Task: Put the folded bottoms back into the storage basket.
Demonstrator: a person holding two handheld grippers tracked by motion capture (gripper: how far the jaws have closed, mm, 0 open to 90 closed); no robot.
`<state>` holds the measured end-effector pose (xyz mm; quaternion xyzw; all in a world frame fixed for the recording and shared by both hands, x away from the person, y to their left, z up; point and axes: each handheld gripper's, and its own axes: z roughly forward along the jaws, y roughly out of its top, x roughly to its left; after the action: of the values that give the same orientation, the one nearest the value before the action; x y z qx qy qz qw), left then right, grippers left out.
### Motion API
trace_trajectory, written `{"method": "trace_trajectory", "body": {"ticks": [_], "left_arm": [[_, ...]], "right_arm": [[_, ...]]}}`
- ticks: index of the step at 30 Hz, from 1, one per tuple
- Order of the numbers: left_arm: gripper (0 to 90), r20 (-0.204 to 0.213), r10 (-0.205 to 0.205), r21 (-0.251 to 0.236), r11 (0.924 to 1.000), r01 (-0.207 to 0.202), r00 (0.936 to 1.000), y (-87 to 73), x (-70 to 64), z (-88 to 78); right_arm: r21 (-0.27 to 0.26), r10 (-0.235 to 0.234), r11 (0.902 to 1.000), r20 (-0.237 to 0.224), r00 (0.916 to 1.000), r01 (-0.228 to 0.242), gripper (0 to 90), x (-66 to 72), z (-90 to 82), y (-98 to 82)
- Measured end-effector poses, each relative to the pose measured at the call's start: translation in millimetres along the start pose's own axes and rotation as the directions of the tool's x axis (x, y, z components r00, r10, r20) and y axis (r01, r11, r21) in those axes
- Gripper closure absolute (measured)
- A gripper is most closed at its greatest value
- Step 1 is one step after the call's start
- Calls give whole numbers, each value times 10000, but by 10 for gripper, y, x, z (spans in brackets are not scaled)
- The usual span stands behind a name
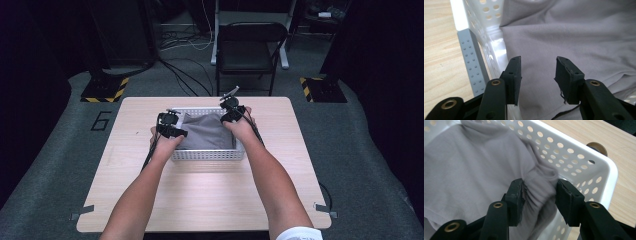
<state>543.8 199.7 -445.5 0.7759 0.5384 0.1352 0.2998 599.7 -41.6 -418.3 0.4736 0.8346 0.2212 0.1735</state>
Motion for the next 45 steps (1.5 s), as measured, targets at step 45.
{"method": "trace_trajectory", "body": {"ticks": [45], "left_arm": [[493, 696, 1040, -1122, 9891, -958, 9921, -34, -4, -657]], "right_arm": [[-1035, -516, 9936, -691, 9963, 443, 472, 19, -585, -223]]}}
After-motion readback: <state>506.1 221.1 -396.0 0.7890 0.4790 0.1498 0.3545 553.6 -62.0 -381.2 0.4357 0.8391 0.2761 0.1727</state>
